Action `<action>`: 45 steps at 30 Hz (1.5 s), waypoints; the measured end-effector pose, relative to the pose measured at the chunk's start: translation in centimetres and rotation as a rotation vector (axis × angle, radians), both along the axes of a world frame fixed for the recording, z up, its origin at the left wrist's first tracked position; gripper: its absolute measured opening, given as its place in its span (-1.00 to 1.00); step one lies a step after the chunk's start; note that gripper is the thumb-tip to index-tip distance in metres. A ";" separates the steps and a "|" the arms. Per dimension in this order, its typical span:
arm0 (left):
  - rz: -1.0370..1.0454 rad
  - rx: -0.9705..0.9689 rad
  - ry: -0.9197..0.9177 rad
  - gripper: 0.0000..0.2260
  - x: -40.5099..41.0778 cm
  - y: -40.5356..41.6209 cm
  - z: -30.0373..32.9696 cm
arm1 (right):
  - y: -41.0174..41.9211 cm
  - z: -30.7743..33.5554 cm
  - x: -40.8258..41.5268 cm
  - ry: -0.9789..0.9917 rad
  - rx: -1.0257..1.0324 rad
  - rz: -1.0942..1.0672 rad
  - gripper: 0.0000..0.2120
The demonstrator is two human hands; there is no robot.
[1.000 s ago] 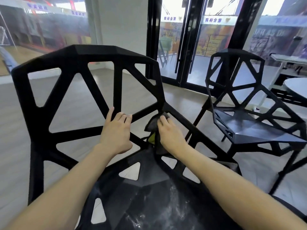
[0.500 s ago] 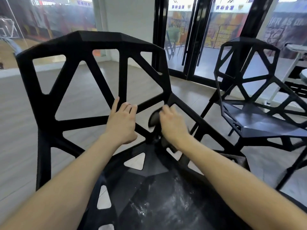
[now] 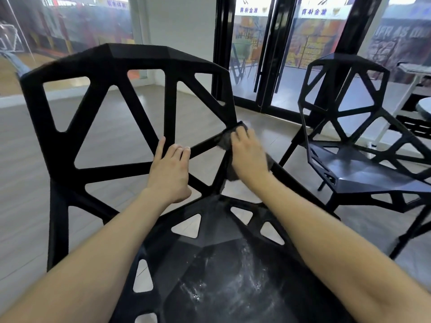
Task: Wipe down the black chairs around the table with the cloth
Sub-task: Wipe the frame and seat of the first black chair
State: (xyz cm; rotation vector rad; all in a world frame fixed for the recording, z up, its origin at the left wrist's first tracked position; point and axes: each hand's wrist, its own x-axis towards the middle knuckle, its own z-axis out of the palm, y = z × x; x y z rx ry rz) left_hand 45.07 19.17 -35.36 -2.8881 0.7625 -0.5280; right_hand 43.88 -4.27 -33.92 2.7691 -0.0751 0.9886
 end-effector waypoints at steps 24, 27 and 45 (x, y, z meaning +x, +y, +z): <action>0.047 -0.032 -0.065 -0.05 -0.5 -0.7 -1.0 | -1.5 -4.4 -11.7 0.617 -0.154 0.344 -0.71; 0.053 -0.030 -0.073 -0.07 -0.3 -0.6 -1.0 | 3.3 -4.8 -6.6 0.499 0.014 0.294 -0.59; -0.040 0.170 0.152 -0.16 -1.1 1.8 2.4 | 3.5 -9.0 -6.1 0.566 0.070 0.215 -0.58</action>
